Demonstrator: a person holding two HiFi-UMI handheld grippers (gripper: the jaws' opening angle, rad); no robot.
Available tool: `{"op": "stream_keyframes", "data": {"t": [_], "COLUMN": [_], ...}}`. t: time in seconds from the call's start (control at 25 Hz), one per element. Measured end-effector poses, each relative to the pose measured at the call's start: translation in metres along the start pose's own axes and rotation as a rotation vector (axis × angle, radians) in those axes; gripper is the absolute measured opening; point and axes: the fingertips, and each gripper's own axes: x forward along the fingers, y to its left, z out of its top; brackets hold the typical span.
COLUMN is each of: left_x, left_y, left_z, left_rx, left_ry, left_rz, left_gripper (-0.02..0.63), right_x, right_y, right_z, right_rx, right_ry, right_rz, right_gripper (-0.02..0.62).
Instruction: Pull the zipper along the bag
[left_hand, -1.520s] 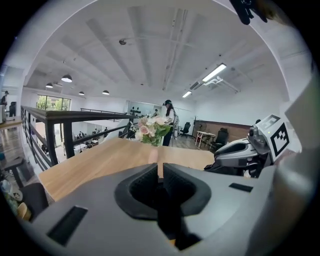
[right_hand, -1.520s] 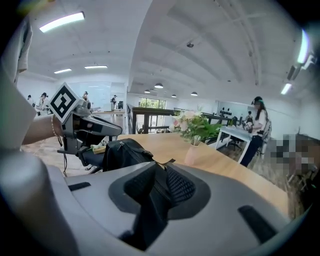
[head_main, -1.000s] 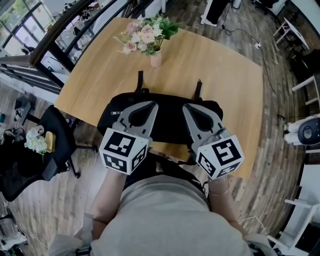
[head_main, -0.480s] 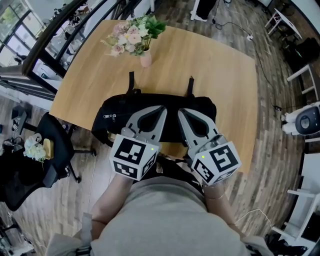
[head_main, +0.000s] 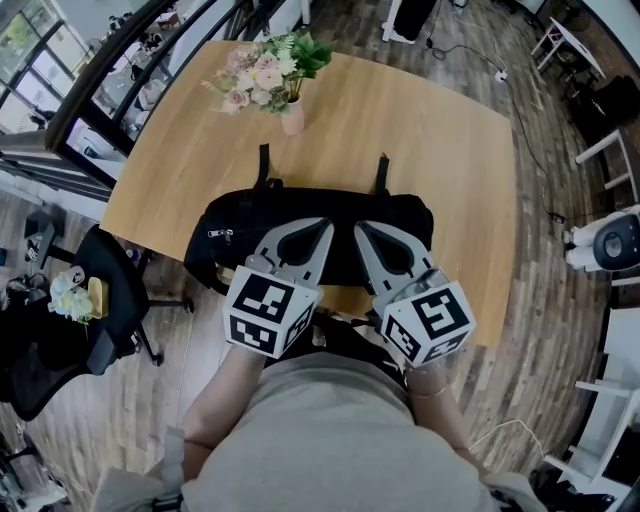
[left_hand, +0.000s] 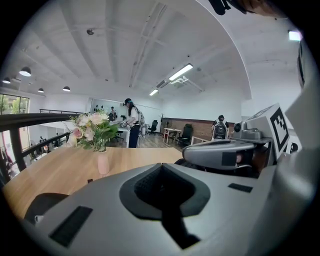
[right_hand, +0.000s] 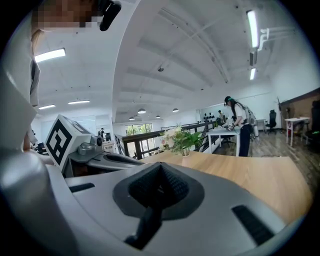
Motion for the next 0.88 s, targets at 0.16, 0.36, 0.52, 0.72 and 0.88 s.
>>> {"op": "stream_keyframes", "data": {"t": [0.16,0.36,0.52,0.72,0.88], "left_x": [0.001,0.001,0.002,-0.002,-0.003], "left_y": [-0.003,-0.004,-0.003,0.003,0.005], "left_z": [-0.007,-0.015,-0.016,-0.016,-0.016], "left_rx": [0.004,-0.003,-0.006,-0.011,-0.015], "left_ry": [0.028,0.049,0.050,0.036,0.030], "left_rz": [-0.016,-0.003,-0.008,0.027,0.032], "left_gripper": [0.018,0.018,0.018,0.018,0.017], "right_x": [0.003,0.003,0.004,0.006,0.008], "right_y": [0.005,0.006,0.007,0.006,0.004], "right_z": [-0.005,-0.012,-0.014,-0.023,-0.027], "right_rx": [0.009,0.029,0.022,0.029,0.040], "right_ry": [0.021,0.035,0.041,0.079,0.117], "right_rz": [0.019,0.019,0.034,0.019,-0.001], "right_gripper": [0.006,0.006,0.006,0.006,0.006]}}
